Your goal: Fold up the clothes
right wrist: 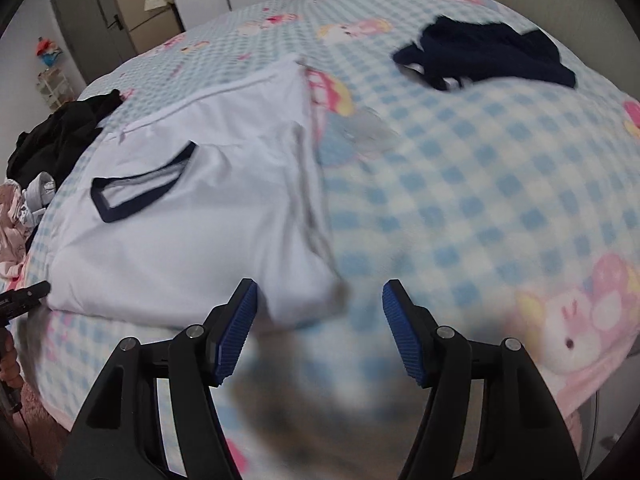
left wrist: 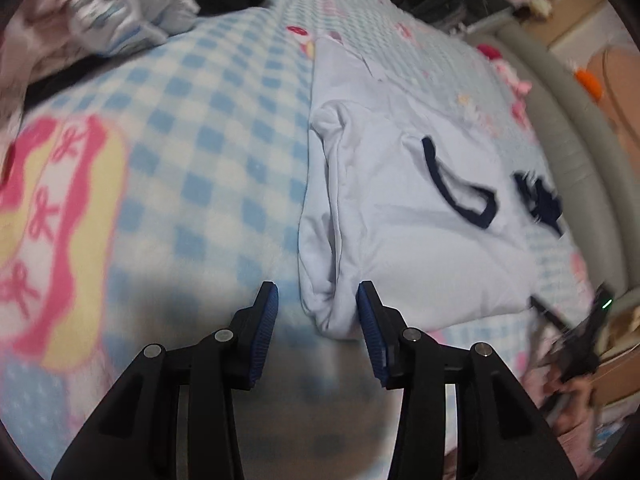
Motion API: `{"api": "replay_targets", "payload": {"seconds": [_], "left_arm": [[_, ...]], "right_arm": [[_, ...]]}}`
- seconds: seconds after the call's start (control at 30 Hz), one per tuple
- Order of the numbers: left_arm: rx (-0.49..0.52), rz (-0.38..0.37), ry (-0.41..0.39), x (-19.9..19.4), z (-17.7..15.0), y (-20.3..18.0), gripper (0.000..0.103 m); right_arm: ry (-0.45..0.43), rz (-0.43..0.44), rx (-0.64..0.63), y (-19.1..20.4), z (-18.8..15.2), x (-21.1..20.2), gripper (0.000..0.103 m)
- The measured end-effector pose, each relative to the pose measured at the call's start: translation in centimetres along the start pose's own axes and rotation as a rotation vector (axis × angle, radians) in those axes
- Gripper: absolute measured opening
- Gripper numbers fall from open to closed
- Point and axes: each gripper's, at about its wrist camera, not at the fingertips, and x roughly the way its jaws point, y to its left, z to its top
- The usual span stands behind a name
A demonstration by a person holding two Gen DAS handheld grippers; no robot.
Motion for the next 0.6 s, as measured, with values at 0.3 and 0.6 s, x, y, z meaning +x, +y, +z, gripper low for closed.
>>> {"api": "replay_targets", "payload": {"seconds": [0.3,0.6], "left_arm": [[-0.106,-0.194,0.030,2.6,0.6,0.5,0.053],[-0.034,-0.143,-0.033,2.4,0.9,-2.0,0.037]], "right_arm": [[-0.011,0.263,0.156,-0.9,0.8,1.5,0.068],[-0.033,0.316,0.158,0.1,1.8,1.5,0.036]]}}
